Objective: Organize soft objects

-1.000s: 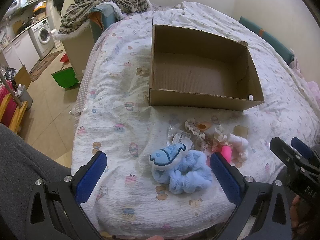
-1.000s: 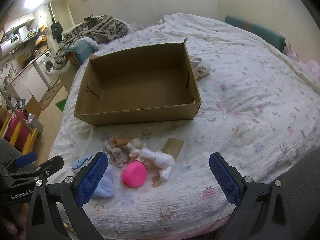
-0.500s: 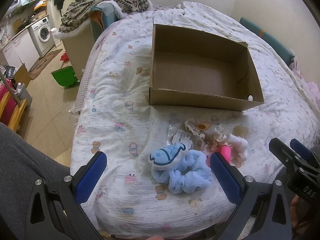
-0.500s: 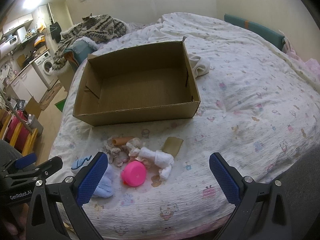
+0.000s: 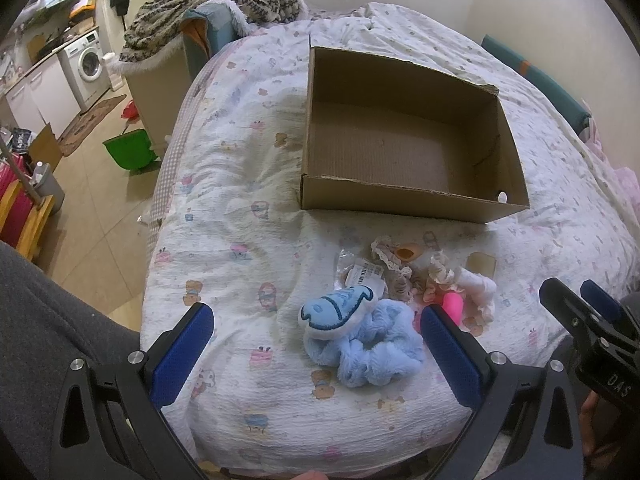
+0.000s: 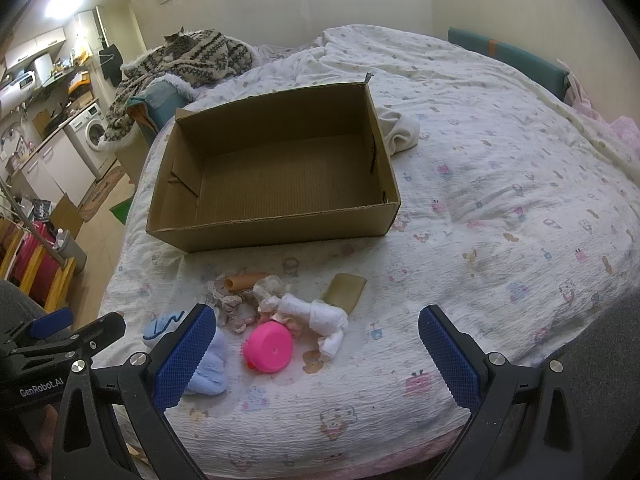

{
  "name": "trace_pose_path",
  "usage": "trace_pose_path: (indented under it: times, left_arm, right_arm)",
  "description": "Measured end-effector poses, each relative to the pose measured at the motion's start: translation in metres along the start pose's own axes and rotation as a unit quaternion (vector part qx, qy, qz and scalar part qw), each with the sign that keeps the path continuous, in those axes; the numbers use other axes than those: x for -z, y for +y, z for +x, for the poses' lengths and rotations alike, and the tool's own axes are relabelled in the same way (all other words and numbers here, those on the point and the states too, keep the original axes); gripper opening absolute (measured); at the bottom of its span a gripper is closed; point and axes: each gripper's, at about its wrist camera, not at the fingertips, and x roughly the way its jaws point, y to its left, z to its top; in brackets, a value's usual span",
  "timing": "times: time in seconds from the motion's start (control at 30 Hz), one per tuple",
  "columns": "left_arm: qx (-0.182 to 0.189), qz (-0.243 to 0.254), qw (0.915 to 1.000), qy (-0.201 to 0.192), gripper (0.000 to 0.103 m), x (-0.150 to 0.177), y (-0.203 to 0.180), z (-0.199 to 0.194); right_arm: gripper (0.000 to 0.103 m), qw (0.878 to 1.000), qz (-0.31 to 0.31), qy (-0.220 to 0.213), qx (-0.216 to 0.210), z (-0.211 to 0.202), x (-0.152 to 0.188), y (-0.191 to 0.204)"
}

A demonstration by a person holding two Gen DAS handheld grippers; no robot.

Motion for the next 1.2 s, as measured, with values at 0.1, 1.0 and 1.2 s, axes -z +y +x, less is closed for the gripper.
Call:
trace_pose_path:
  times: [0.1,1.0,1.2]
  left_arm:
    - [0.001,-0.001,1.0000,0.002,0.103,0.0000,0.0004,0.0003]
    - [0.002,0.000,1.0000,0.008,0.103,0.0029,0.0007,0.0049]
    - [0.003,-0.002,0.9999,0.015,0.103,0.0024,0.0010,0.0083]
  right_arm:
    - [0.103,1.000,0.000,0.000,0.000,0.0003,0.0002,-0.0005]
    - [0.103,1.000,0.001,0.002,0.000,0.0006,-0.0003,-0.0006]
    - [0.103,1.000,0.002,0.002,0.000,0.0008,-0.0002,-0.0011]
